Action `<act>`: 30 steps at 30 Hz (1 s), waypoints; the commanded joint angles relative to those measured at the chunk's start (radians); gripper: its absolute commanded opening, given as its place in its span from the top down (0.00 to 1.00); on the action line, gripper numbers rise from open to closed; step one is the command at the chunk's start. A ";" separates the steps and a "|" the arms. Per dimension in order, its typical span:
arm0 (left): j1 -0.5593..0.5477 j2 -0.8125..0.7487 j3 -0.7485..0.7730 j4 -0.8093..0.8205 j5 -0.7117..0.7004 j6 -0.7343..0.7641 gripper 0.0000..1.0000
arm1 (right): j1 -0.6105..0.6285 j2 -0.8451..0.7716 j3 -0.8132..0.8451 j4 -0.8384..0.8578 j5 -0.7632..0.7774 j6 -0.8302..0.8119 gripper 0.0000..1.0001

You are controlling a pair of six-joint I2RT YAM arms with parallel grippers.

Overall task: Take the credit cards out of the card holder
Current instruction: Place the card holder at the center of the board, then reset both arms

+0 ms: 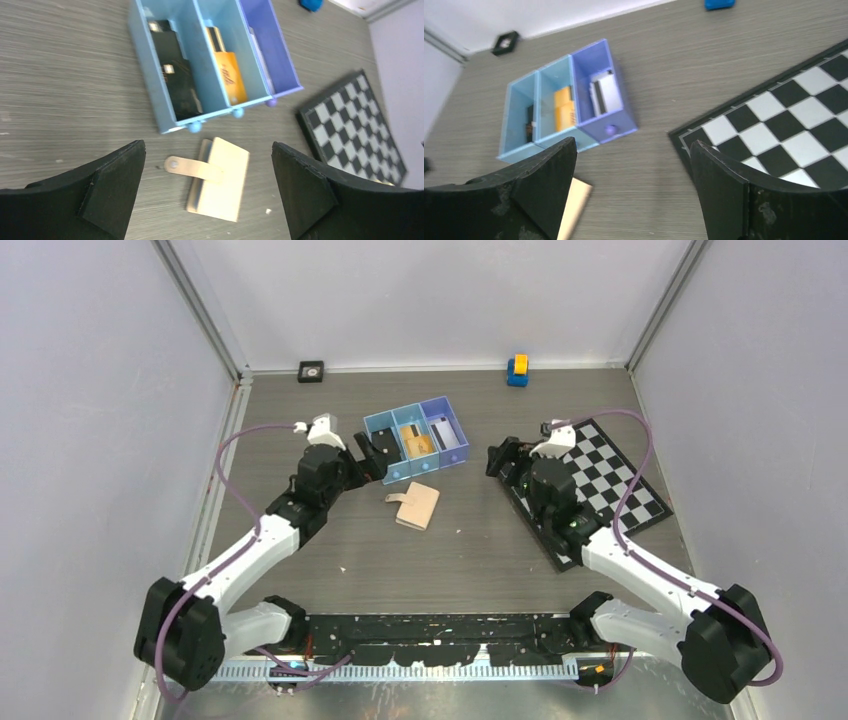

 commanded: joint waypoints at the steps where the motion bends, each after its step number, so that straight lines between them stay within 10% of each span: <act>1: 0.004 -0.075 -0.039 -0.026 -0.219 0.185 0.00 | -0.013 -0.053 -0.071 0.113 0.110 -0.182 0.11; 7: 0.004 -0.141 -0.182 0.196 -0.276 0.373 0.00 | -0.079 -0.122 -0.049 -0.053 0.127 -0.381 0.10; 11: 0.004 -0.135 -0.194 0.228 -0.273 0.437 0.00 | -0.108 -0.064 -0.188 0.183 0.279 -0.484 0.15; 30: 0.033 -0.031 -0.250 0.351 -0.448 0.625 0.00 | -0.458 0.584 -0.415 1.110 0.076 -0.404 0.12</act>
